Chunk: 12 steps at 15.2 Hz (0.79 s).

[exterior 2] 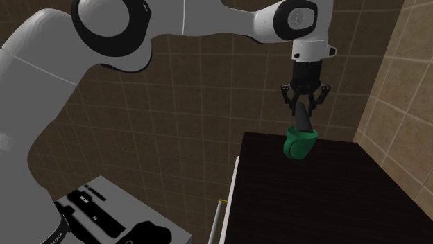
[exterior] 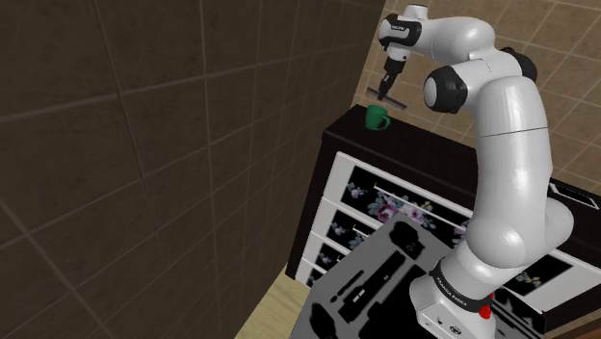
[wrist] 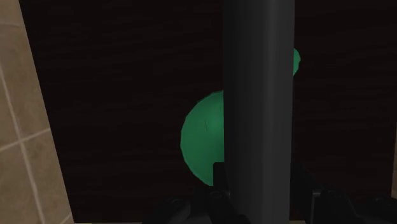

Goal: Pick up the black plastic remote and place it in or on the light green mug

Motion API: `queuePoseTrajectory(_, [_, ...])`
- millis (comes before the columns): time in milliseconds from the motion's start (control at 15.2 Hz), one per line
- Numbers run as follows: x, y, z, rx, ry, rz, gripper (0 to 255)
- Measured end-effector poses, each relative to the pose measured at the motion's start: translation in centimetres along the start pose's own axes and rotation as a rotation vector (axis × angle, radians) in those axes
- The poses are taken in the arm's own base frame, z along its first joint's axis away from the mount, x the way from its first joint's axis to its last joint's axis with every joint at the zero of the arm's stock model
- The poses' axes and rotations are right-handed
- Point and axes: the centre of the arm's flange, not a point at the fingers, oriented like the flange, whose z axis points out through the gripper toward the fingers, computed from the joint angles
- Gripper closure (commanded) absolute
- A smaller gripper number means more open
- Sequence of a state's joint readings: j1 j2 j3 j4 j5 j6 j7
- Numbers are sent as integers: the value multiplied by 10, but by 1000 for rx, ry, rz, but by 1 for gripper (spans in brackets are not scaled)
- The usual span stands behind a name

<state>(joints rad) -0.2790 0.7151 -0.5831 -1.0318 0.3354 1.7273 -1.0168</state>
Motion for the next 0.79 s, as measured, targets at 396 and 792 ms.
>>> queuePoseTrajectory(396, [3, -1, 31, 1, 0, 0, 255])
queuePoseTrajectory(792, [2, -3, 52, 0, 1, 0, 255])
